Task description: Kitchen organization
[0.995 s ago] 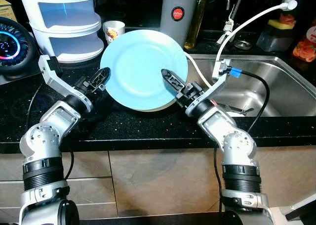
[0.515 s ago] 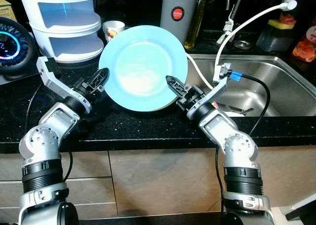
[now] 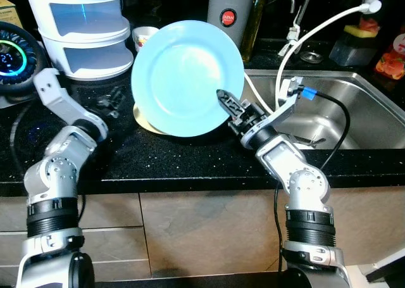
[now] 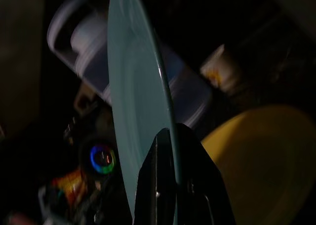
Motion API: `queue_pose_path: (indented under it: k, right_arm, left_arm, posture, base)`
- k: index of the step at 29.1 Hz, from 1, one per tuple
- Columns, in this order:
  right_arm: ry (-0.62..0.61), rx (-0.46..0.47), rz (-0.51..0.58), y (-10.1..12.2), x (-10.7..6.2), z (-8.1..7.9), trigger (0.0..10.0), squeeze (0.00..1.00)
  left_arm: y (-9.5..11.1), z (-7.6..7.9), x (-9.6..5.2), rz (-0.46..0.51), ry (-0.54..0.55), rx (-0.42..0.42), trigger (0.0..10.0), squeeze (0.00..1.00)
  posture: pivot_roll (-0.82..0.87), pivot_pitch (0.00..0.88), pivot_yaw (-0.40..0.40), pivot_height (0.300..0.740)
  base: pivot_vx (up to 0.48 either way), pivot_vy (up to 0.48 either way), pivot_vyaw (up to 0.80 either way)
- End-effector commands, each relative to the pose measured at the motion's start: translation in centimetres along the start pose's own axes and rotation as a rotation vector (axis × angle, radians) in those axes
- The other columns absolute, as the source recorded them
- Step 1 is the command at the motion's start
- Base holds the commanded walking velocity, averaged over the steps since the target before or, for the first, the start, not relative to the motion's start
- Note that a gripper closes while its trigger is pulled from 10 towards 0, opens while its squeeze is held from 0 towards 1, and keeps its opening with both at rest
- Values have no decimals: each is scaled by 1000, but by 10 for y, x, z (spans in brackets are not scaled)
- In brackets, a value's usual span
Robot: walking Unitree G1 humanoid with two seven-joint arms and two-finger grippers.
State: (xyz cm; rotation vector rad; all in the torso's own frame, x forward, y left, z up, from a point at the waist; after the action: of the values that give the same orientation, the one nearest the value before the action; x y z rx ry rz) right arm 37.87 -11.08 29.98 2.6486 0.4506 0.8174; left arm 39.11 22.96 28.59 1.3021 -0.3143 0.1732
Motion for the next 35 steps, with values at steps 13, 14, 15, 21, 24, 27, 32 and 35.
queue_pose_path:
  k: [13, 14, 15, 21, 24, 27, 32, 35]
  right_arm:
    - [-170, -491, 455, 105, -12, 2, 0, 0]
    - [-245, -655, 422, 109, -14, 11, 0, 0]
    - [-245, -655, 422, 109, -14, 11, 0, 0]
    - [-366, -864, 311, 103, -18, 36, 0, 0]
    - [-404, -1028, 196, 88, -20, 50, 0, 0]
    - [-411, -1118, 151, 81, -20, 53, 0, 0]
    - [-416, -1195, 114, 76, -19, 56, 0, 0]
    - [-425, -1237, 81, 71, -19, 60, 7686, 0]
  left_arm:
    - [4, 110, 13, 71, -521, 136, 10000, 0]
    - [-7, 139, 14, 54, -637, 161, 10000, 0]
    - [-7, 139, 14, 54, -637, 161, 10000, 0]
    - [-32, 182, 3, -23, -856, 146, 10000, 0]
    - [-50, 198, -11, -98, -972, 149, 10000, 0]
    - [-58, 204, -16, -122, -1016, 196, 10000, 0]
    - [-62, 204, -16, -140, -1031, 252, 10000, 0]
    - [-66, 205, -19, -154, -1061, 285, 10000, 0]
  posture:
    - [56, 117, -19, 740]
    - [55, 118, -14, 740]
    - [55, 118, -14, 740]
    - [54, 120, -8, 740]
    - [57, 122, -7, 740]
    - [57, 123, -7, 740]
    - [57, 122, -5, 740]
    - [57, 120, -5, 740]
  base:
    - [0, 0, 0]
    - [0, 0, 0]
    - [0, 0, 0]
    - [0, 0, 0]
    - [0, 0, 0]
    - [0, 0, 0]
    - [0, 0, 0]
    - [0, 0, 0]
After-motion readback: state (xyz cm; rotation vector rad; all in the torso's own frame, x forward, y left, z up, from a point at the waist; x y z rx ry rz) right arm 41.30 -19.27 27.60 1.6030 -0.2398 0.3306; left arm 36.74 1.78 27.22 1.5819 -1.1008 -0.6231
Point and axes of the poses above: a point about 5 cm out from each wrist's last joint towards the gripper, its own x axis pointing out of the wrist towards the gripper, its own y axis along the axis of the wrist's last joint, z = x × y, the point moved 3 cm from there along x, pointing out of the wrist towards the gripper, and after that the axes turned 14 degrees about x, right-handed, at the moved point
